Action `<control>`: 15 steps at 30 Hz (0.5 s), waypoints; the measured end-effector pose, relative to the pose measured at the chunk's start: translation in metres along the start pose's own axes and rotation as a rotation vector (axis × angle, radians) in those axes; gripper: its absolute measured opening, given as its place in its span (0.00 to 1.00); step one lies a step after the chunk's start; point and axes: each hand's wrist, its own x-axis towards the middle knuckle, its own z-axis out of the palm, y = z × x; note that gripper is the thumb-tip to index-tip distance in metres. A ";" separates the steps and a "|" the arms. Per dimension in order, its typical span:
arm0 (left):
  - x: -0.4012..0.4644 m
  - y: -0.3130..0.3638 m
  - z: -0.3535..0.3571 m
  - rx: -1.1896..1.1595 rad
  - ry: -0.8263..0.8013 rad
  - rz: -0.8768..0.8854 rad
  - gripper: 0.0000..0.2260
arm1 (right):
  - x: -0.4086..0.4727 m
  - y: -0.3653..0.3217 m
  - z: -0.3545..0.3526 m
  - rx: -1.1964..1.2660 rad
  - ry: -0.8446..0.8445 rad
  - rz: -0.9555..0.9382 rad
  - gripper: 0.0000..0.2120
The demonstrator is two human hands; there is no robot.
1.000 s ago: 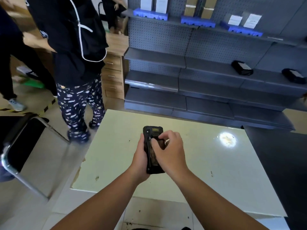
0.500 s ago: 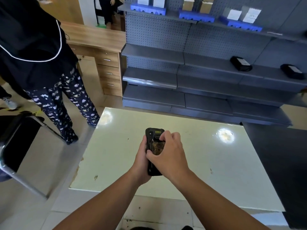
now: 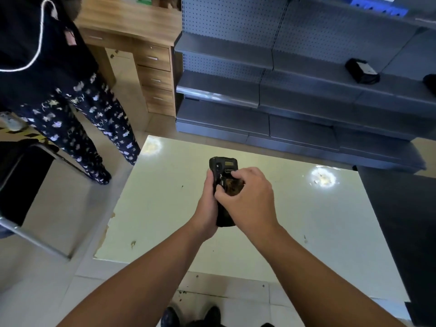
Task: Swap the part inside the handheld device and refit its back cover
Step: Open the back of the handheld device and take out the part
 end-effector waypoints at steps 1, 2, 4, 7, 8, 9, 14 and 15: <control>0.003 0.000 0.000 -0.003 -0.005 0.010 0.30 | 0.002 0.002 0.001 0.028 0.007 0.023 0.20; 0.005 -0.002 0.001 -0.004 -0.001 0.021 0.30 | 0.003 0.004 0.002 0.025 0.010 0.020 0.19; 0.009 -0.006 0.000 -0.035 0.026 0.058 0.29 | -0.003 0.004 0.006 -0.038 0.016 -0.062 0.16; 0.015 -0.014 -0.005 -0.162 0.066 0.119 0.29 | -0.010 0.006 0.011 0.094 0.039 -0.058 0.15; 0.016 -0.016 -0.006 -0.197 0.081 0.125 0.30 | -0.012 0.007 0.012 0.150 0.028 -0.037 0.16; 0.017 -0.018 -0.007 -0.222 0.090 0.128 0.30 | -0.014 0.009 0.013 0.187 0.002 -0.019 0.18; 0.017 -0.013 -0.009 -0.194 0.143 0.081 0.36 | -0.027 0.015 0.015 0.180 -0.100 -0.005 0.27; 0.015 -0.012 -0.009 -0.183 0.151 0.082 0.37 | -0.029 0.016 0.015 0.179 -0.092 -0.007 0.27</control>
